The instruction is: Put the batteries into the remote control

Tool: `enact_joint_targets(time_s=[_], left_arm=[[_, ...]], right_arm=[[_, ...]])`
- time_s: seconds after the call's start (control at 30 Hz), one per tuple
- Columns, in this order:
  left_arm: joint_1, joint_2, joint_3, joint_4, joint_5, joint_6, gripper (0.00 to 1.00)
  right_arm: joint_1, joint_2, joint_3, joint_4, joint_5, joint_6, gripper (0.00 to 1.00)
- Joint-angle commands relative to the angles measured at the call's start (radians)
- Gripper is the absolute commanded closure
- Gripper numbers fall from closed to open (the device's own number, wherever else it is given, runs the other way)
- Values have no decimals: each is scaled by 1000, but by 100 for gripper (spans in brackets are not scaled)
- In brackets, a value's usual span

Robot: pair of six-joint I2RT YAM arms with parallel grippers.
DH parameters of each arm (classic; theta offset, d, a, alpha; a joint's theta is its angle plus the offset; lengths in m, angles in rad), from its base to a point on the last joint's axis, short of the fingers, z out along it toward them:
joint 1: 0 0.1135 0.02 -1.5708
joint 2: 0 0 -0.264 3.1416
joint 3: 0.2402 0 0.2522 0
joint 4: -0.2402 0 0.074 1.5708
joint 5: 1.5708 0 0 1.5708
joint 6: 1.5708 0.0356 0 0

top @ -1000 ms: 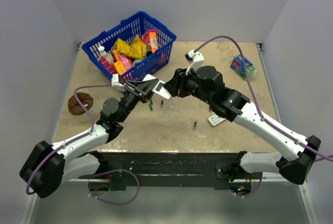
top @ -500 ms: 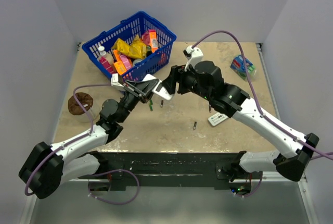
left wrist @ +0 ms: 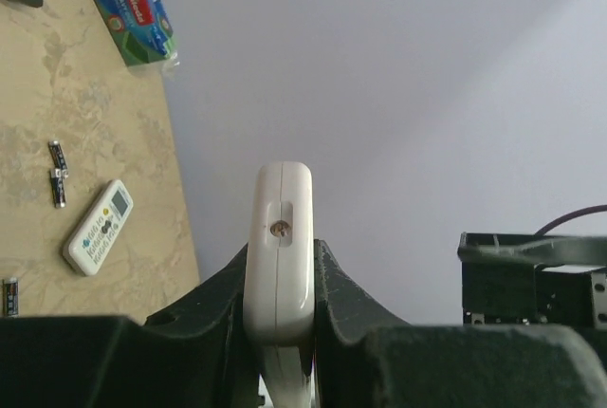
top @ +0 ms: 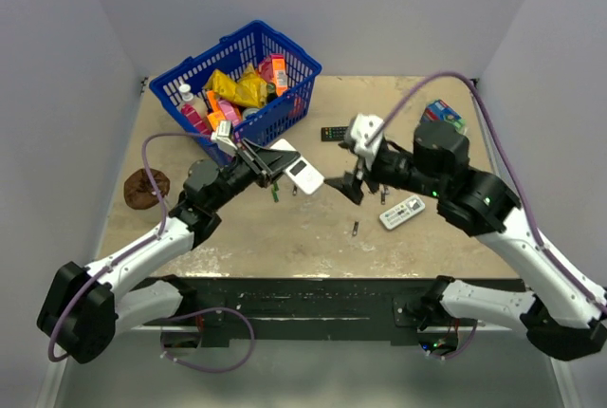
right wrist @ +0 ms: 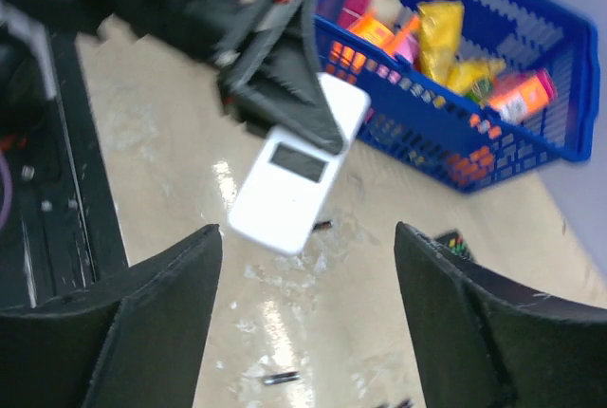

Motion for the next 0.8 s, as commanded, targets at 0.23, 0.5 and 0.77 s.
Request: enact_joint_targets(time_s=[0.23, 0.5, 0.77], left_arm=[[26, 26, 229, -215, 275, 182, 100], [26, 29, 246, -206, 316, 176, 100], [25, 32, 245, -190, 328, 153, 100]], right_arm=[[1, -85, -140, -46, -460, -557, 48], [1, -60, -184, 0, -434, -624, 52], [1, -48, -220, 23, -431, -659, 53]])
